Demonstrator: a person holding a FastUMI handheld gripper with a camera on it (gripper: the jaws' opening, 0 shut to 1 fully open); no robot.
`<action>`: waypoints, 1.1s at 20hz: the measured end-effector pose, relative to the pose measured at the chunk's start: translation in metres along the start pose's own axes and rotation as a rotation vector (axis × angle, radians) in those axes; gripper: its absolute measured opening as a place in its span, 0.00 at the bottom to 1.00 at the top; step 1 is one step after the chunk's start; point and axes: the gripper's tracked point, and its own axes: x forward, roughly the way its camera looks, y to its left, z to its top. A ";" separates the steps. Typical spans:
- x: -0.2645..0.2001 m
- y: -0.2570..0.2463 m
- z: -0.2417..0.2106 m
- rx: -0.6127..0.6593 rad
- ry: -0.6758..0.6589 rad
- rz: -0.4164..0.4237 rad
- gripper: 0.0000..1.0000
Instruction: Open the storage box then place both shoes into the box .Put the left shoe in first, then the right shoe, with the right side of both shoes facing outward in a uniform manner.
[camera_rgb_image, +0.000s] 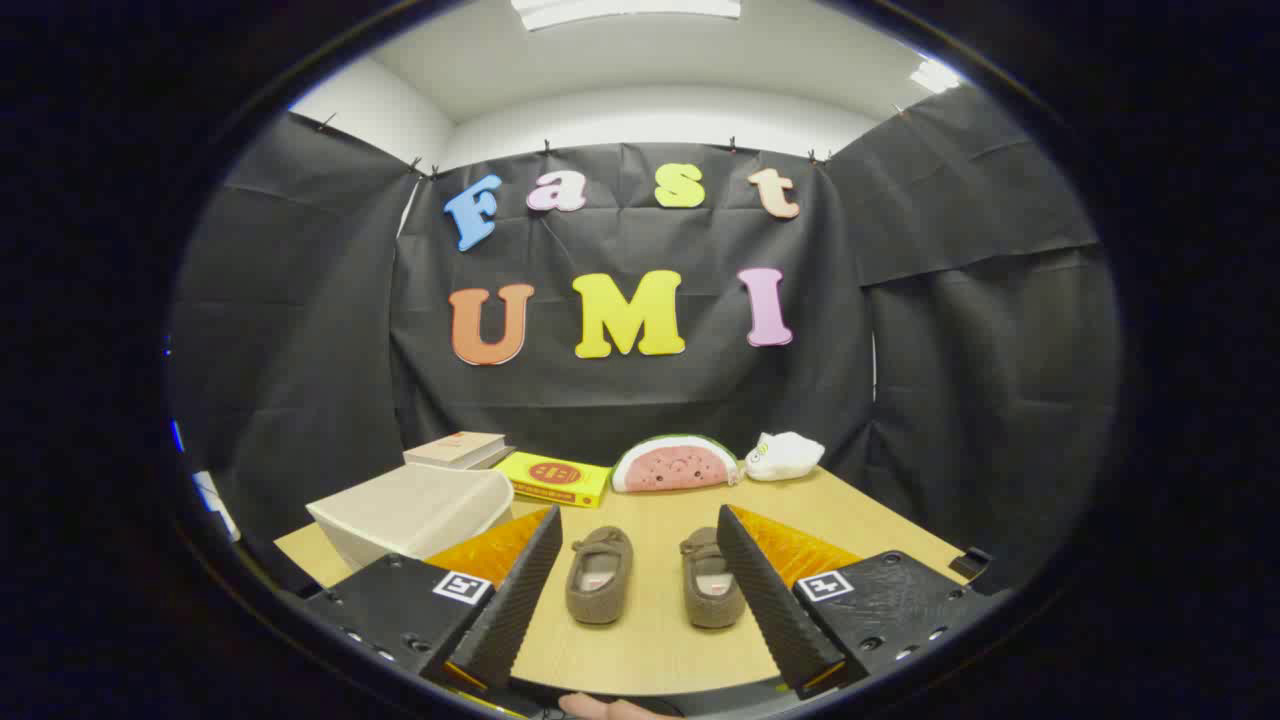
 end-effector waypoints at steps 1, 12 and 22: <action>0.001 -0.002 0.000 -0.004 -0.001 -0.006 0.95; 0.011 -0.010 -0.010 -0.015 0.006 -0.016 0.95; 0.059 0.008 -0.007 0.017 0.029 0.037 0.95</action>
